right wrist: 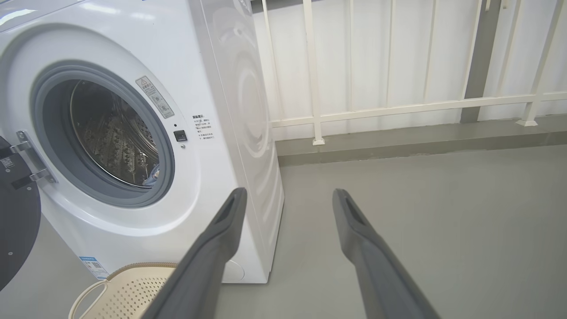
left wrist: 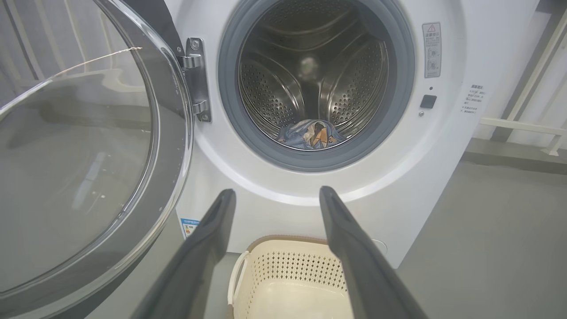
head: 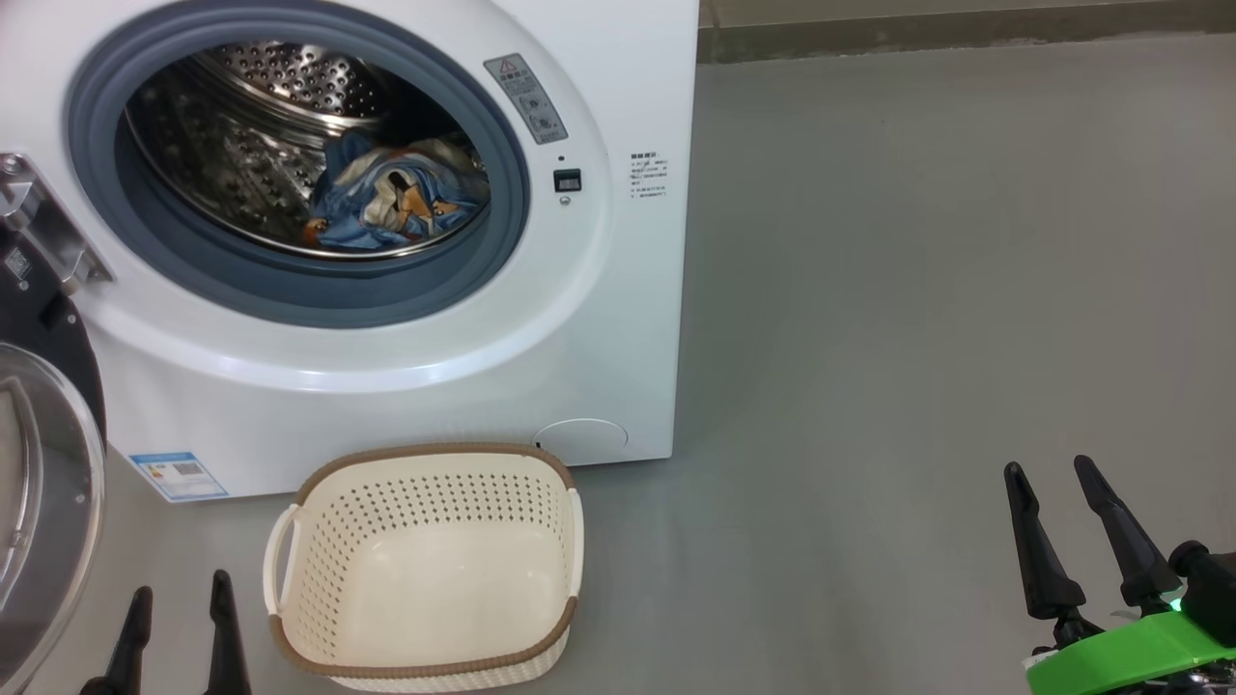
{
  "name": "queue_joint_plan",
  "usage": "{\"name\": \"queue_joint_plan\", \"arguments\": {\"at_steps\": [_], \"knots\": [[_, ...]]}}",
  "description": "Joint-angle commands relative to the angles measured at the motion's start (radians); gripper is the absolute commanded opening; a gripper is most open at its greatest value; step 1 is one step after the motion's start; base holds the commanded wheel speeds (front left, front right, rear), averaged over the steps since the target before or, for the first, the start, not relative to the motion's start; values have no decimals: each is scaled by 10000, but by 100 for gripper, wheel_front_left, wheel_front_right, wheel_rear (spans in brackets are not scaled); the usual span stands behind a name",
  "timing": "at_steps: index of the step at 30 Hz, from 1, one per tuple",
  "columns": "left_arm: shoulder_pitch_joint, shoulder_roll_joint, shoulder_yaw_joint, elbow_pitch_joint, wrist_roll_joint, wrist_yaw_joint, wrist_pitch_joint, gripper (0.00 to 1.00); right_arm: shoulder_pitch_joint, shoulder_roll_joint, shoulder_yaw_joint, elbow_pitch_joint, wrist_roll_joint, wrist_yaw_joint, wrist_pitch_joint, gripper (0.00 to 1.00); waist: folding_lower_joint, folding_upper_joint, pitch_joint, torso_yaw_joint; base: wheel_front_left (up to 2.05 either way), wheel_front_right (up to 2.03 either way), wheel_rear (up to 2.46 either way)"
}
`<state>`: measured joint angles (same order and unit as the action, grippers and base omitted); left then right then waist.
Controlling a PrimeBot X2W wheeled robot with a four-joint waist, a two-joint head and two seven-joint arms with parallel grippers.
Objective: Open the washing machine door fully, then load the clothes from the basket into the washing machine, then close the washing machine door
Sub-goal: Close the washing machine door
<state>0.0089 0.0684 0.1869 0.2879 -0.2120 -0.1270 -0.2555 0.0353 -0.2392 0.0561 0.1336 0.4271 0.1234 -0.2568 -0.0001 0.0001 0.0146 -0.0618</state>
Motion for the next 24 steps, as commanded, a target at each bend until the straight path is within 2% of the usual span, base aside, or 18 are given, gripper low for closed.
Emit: {"name": "queue_joint_plan", "arguments": {"at_steps": [1, 11, 24], "knots": [[-85, 206, 236, -225, -90, -36, -63, 100, -3, -272, 116, -265, -105, 73, -49, 100, 1, -1, 1, 24, 0, 0, 0], [-48, 117, 199, -441, -77, -36, -63, 100, -65, -260, 216, -341, -141, 73, -49, 100, 1, -1, 10, 554, 0, 0, 0], [319, -84, 631, -498, -412, -36, -63, 100, -419, -349, 1048, -275, -103, 73, -49, 100, 1, -1, 118, 2287, 0, 0, 0]]}}
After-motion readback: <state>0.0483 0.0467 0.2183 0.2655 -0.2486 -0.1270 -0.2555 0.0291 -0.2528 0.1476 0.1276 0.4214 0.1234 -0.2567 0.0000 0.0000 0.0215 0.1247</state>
